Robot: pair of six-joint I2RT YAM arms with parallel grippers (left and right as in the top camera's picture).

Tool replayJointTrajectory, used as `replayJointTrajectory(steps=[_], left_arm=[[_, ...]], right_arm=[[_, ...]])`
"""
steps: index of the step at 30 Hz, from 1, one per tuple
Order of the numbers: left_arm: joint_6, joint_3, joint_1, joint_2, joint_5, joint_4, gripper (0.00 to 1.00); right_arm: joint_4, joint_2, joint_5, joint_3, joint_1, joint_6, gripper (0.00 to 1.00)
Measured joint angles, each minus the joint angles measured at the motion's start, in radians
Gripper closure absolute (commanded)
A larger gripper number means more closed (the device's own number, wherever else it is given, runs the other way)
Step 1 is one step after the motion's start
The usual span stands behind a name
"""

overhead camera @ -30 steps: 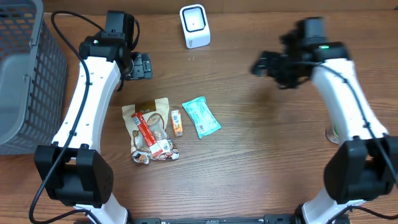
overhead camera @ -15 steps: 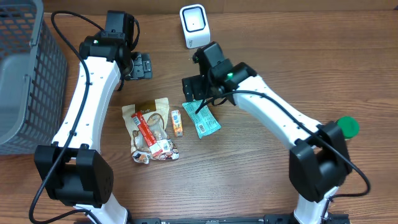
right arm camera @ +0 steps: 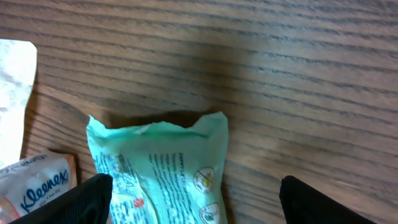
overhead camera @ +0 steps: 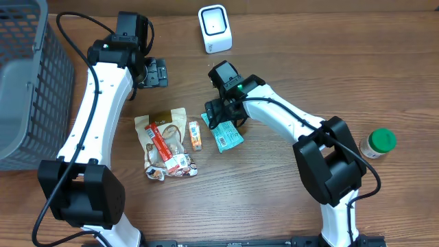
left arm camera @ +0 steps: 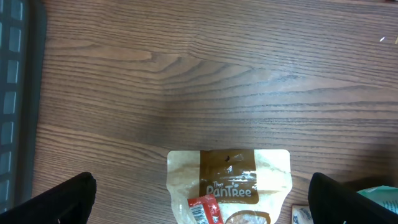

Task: Scan the item barcode
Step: 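Grasp the teal wet-wipes pack and lift it with the right gripper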

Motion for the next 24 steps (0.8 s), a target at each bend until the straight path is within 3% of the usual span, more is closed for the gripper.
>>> replayJointTrajectory(steps=[24], left_arm=[[0.0,0.0,0.0,0.0,0.0,0.0,0.0]], right_arm=[[-0.154,0.0,0.171,0.0,-0.053,0.049,0.0]])
